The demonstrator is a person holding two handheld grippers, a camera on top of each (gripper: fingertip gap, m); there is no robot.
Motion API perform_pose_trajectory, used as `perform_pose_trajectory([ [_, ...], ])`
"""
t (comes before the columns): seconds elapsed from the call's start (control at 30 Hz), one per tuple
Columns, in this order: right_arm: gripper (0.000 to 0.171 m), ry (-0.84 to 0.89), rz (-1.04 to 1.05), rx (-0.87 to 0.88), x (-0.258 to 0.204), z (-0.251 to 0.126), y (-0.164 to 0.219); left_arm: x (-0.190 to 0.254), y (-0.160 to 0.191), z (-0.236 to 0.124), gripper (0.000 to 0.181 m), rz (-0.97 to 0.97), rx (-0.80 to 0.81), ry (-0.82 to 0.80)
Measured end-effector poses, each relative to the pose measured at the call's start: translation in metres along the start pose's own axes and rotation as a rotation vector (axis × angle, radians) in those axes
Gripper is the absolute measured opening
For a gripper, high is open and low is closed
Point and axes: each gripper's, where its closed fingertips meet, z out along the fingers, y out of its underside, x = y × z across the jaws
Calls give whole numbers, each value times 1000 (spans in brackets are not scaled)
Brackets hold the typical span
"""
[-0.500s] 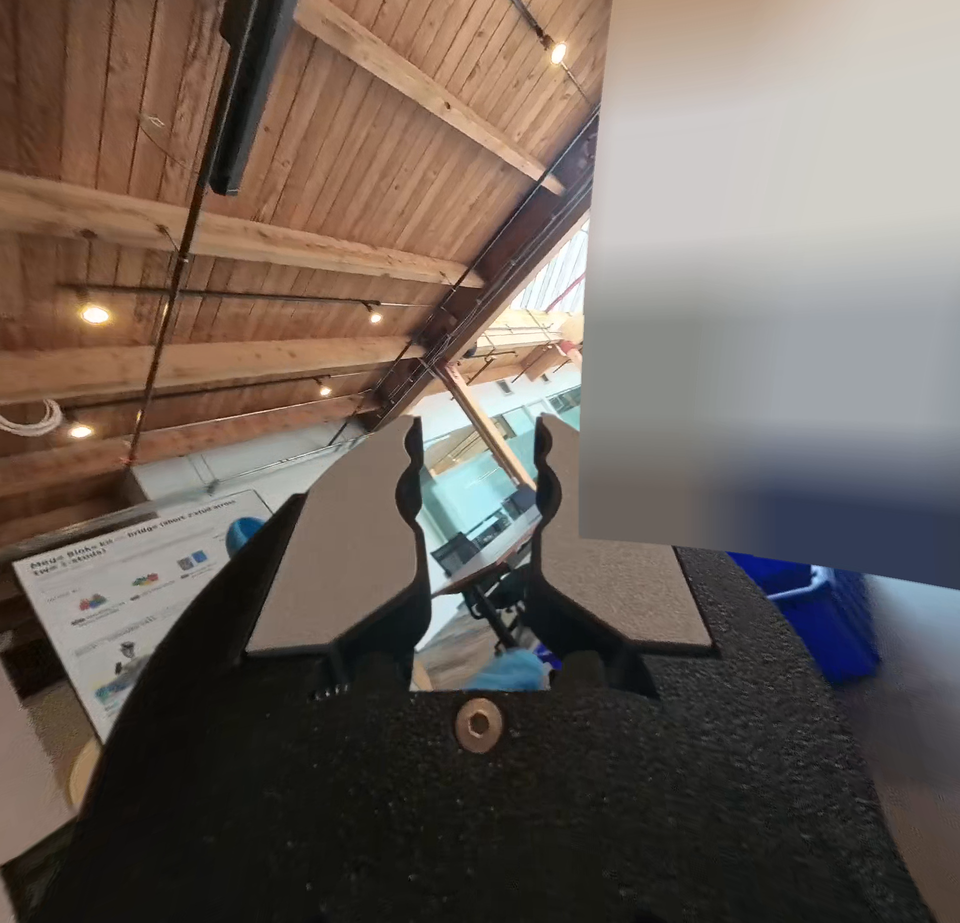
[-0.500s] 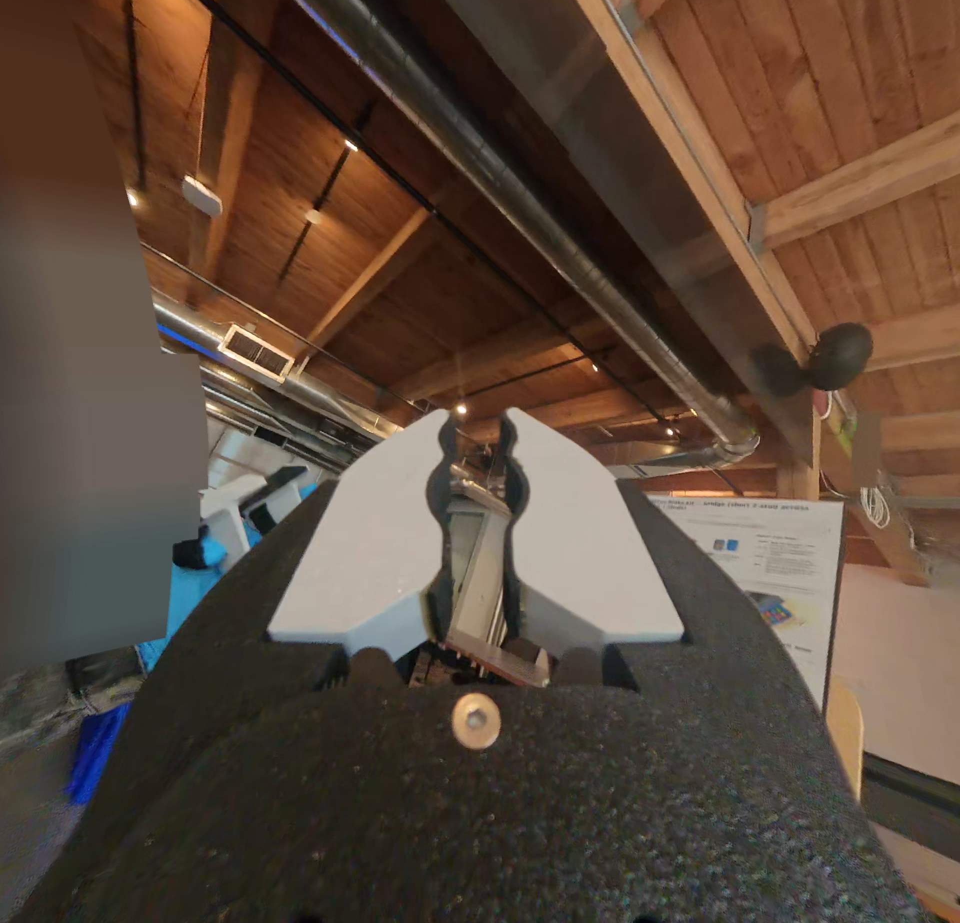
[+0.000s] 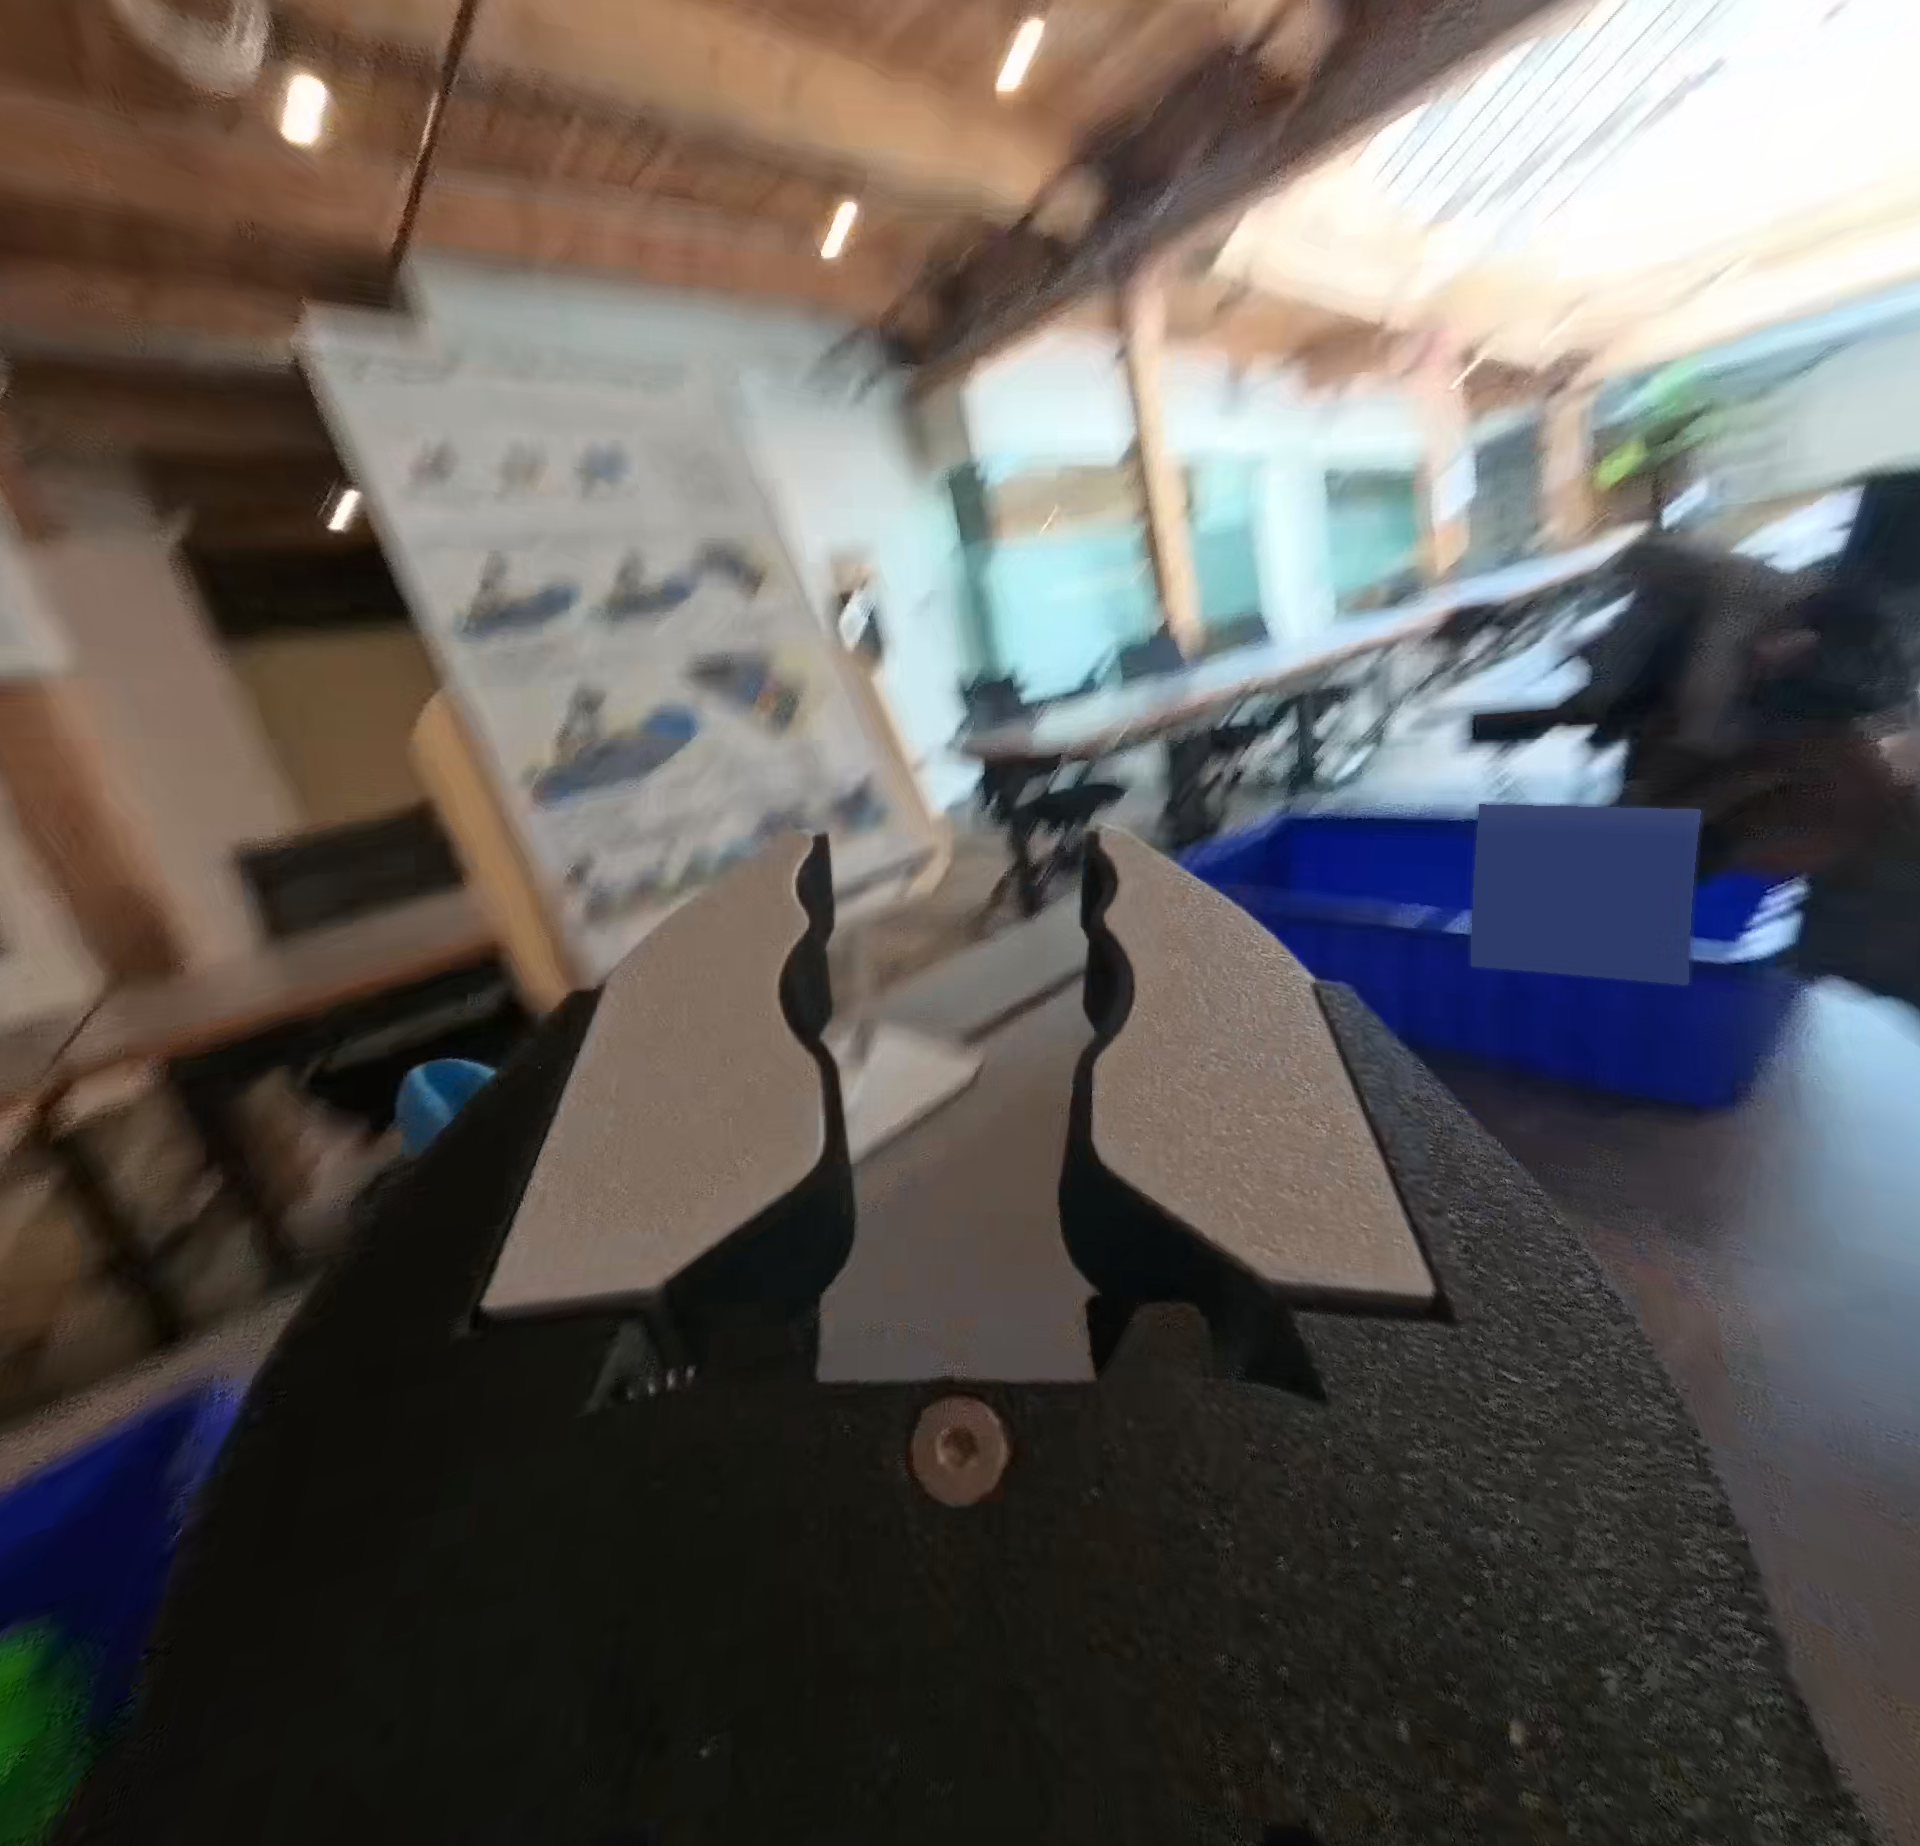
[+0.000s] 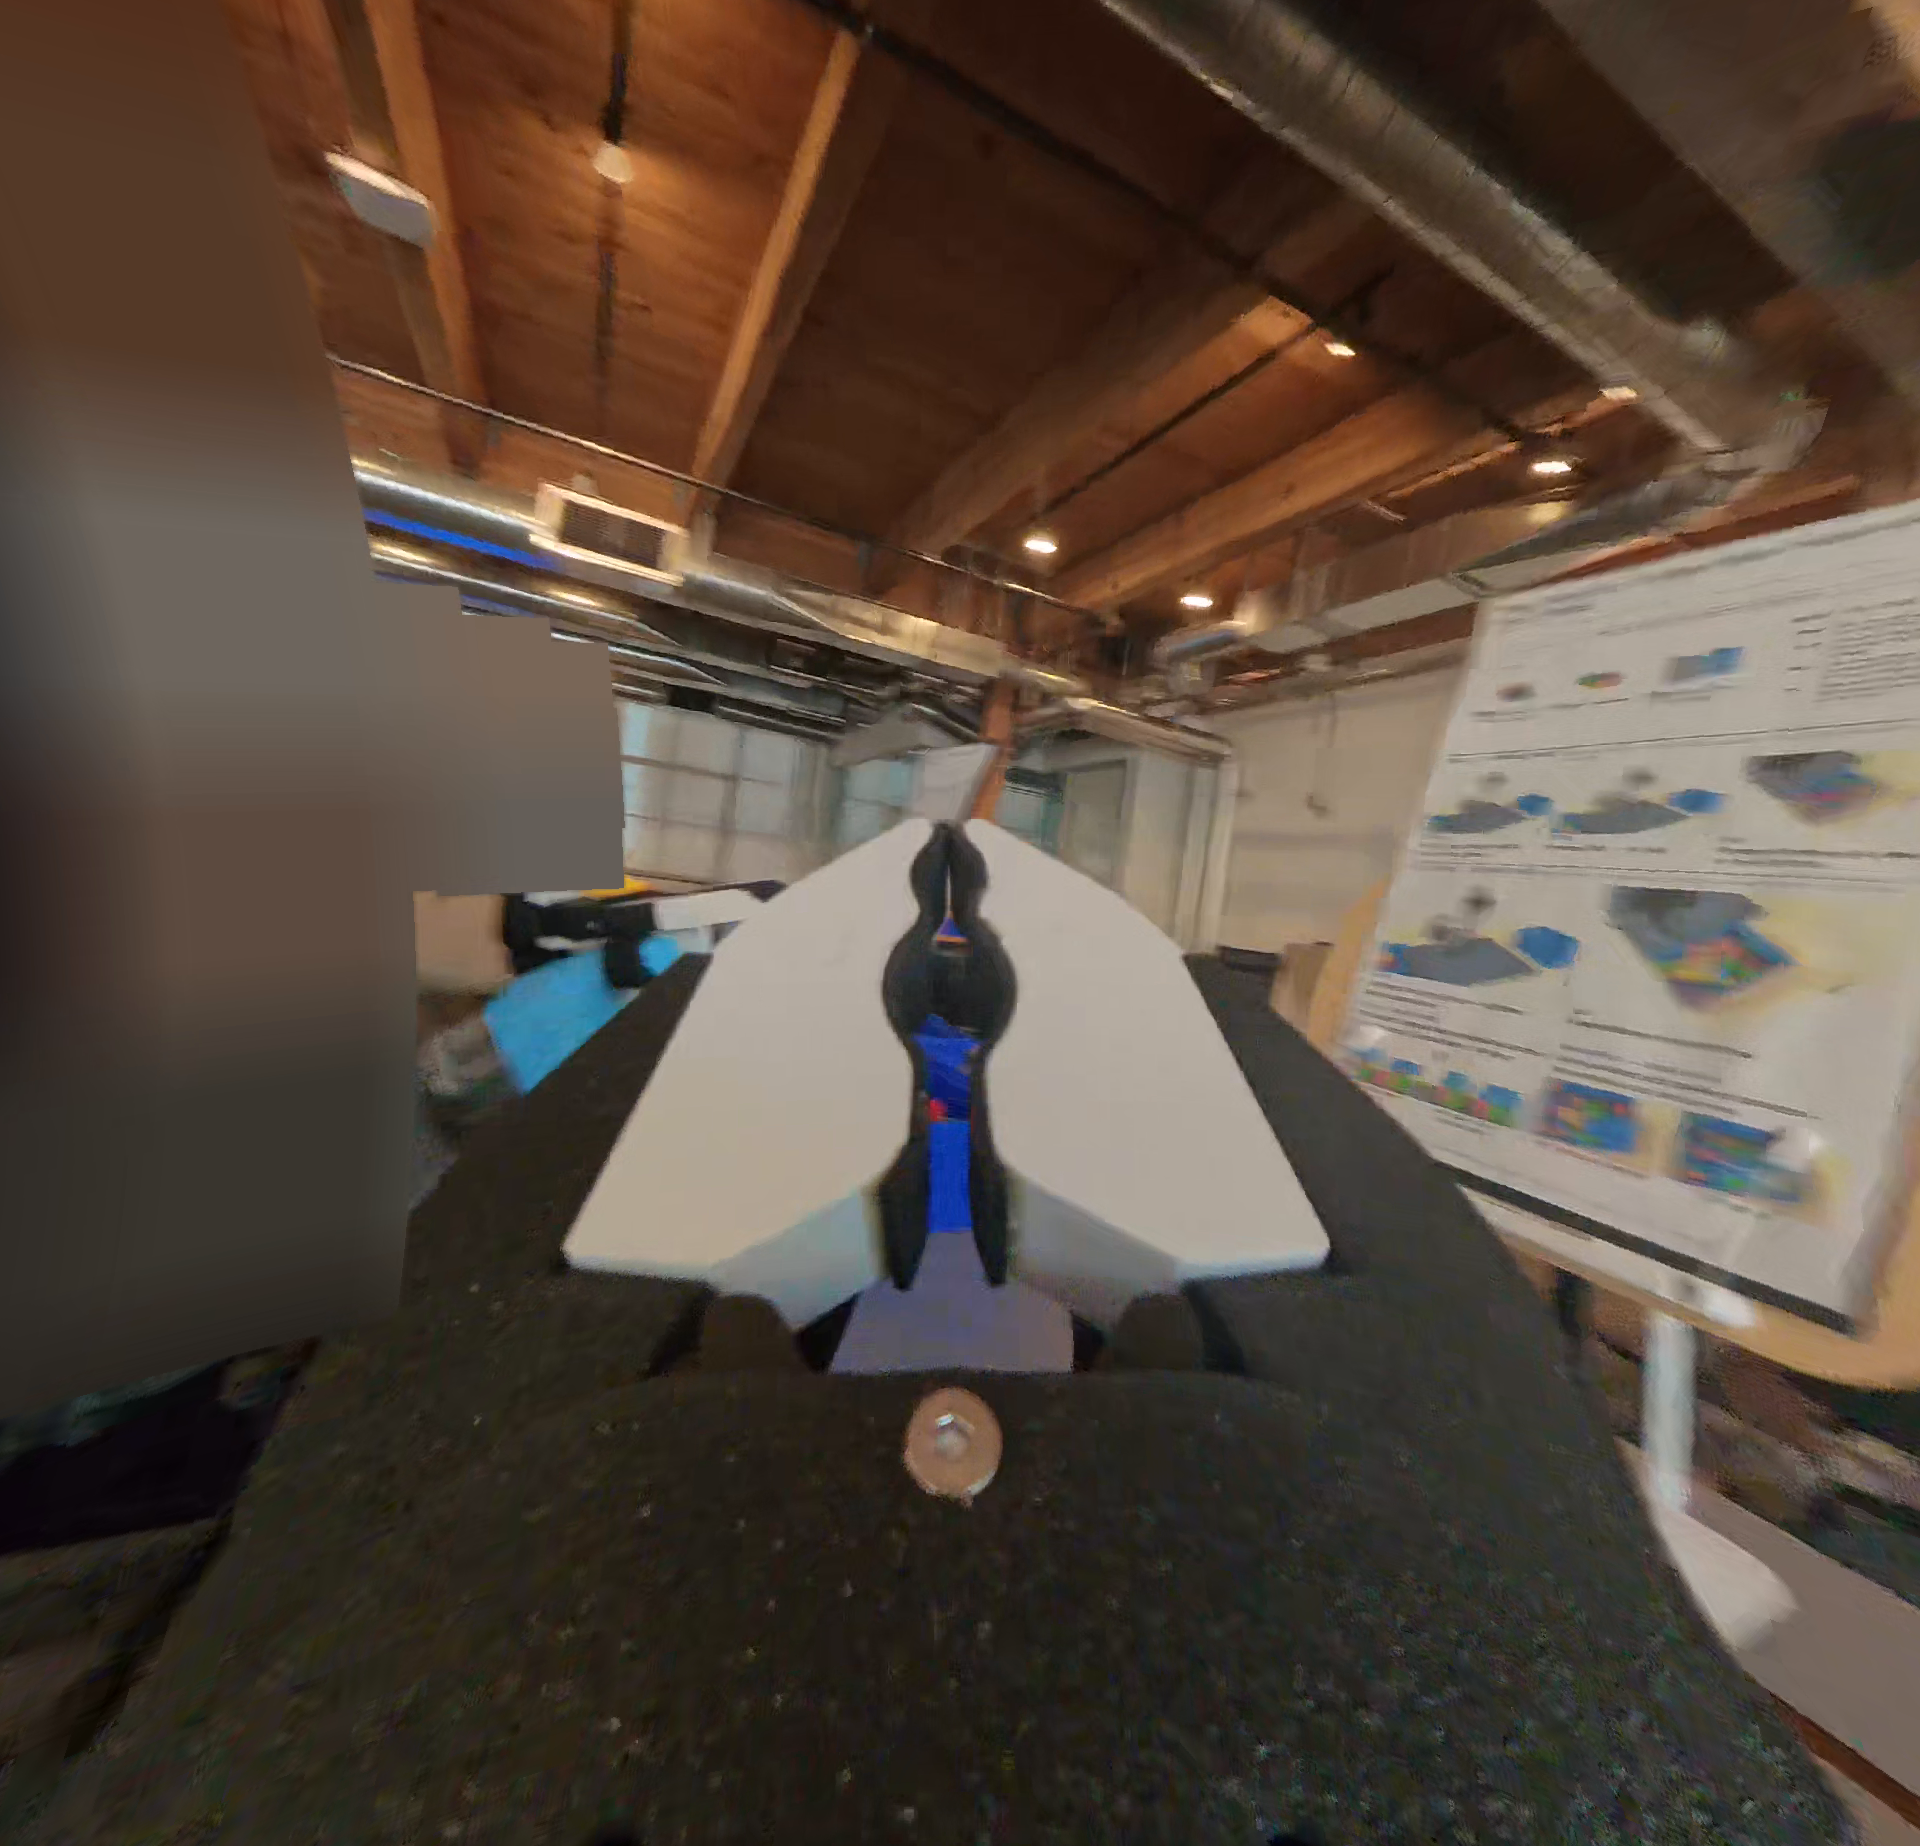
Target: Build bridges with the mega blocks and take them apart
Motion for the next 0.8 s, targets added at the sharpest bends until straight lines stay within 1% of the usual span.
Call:
perform_pose_trajectory([
  [0.03, 0, 57, -48, -17, 9, -3, 5, -18, 18, -1, 40, 2, -116, -85],
  [0.07, 0, 99, -114, -40, 14, -6, 11, -32, 31, -5, 26, 17, -192, -162],
  [0.1, 0, 129, -180, -65, 17, -9, 15, -38, 38, -9, 9, 53, -217, -183],
  [0.13, 0, 166, -231, -87, 22, -11, 18, -38, 40, -11, 0, 88, -203, -169],
  [0.23, 0, 288, -295, -141, 36, -15, 26, -49, 42, -19, 0, 131, -166, -225],
  [0.3, 0, 369, -341, -187, 43, -16, 38, -49, 38, -22, 0, 224, -130, -228],
  [0.37, 0, 491, -368, -238, 55, -18, 54, -58, 34, -29, 0, 251, -129, -298],
  [0.43, 0, 617, -382, -359, 69, -20, 77, -75, 36, -42, 0, 216, -186, -405],
  [0.5, 0, 709, -447, -563, 82, -24, 100, -89, 51, -54, 0, 145, -311, -462],
  [0.57, 0, 691, -495, -773, 84, -24, 121, -98, 74, -65, 0, 55, -458, -471],
  [0.63, 0, 687, -492, -923, 85, -32, 134, -104, 91, -73, 0, -45, -516, -471],
  [0.7, 0, 680, -424, -951, 83, -37, 143, -102, 102, -76, 0, -139, -553, -436],
  [0.8, 0, 616, -217, -947, 73, -40, 165, -98, 111, -80, 0, -193, -605, -403],
])
